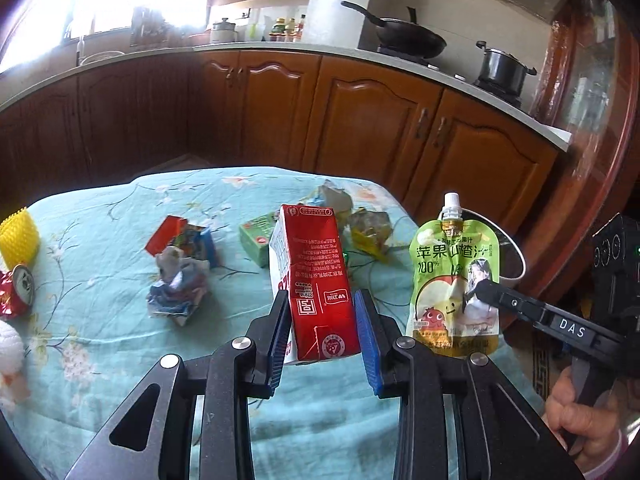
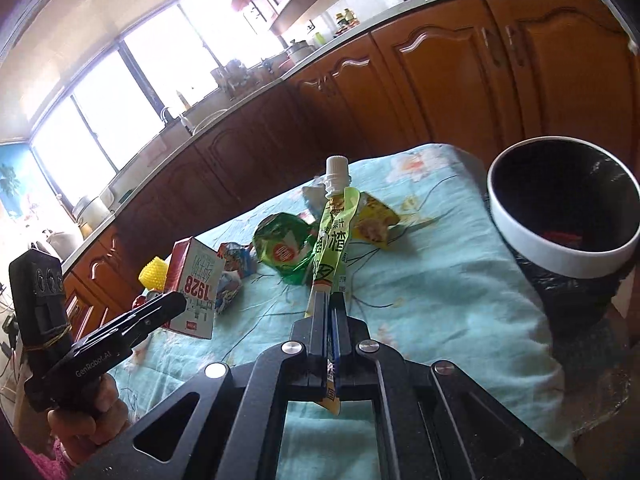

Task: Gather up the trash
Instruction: 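Grasp the green juice pouch with the right tool while the left tool grasps the red milk carton, then carry the pouch and carton over the black bin and open both tools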

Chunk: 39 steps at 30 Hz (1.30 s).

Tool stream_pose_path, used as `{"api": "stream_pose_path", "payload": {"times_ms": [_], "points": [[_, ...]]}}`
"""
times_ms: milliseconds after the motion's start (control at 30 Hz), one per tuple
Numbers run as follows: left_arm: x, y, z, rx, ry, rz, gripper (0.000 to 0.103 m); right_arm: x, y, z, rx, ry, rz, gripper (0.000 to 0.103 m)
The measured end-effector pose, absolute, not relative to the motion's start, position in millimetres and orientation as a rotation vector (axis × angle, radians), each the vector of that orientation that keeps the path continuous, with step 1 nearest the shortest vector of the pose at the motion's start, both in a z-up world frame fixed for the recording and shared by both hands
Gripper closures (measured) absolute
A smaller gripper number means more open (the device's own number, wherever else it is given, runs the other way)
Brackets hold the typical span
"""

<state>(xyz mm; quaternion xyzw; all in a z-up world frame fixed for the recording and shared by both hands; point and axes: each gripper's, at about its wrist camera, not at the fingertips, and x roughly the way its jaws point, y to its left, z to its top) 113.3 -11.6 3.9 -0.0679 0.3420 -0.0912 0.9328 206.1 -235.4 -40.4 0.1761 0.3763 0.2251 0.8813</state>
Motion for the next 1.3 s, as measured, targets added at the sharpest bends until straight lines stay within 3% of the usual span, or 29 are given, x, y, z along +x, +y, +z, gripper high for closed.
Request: {"api": "stream_pose_path", "payload": {"times_ms": [1300], "points": [[261.0,-169.7,-11.2,-0.024,0.751,-0.507,0.073,237.8,-390.8,-18.3,0.345,0.659,0.106,0.102]]}}
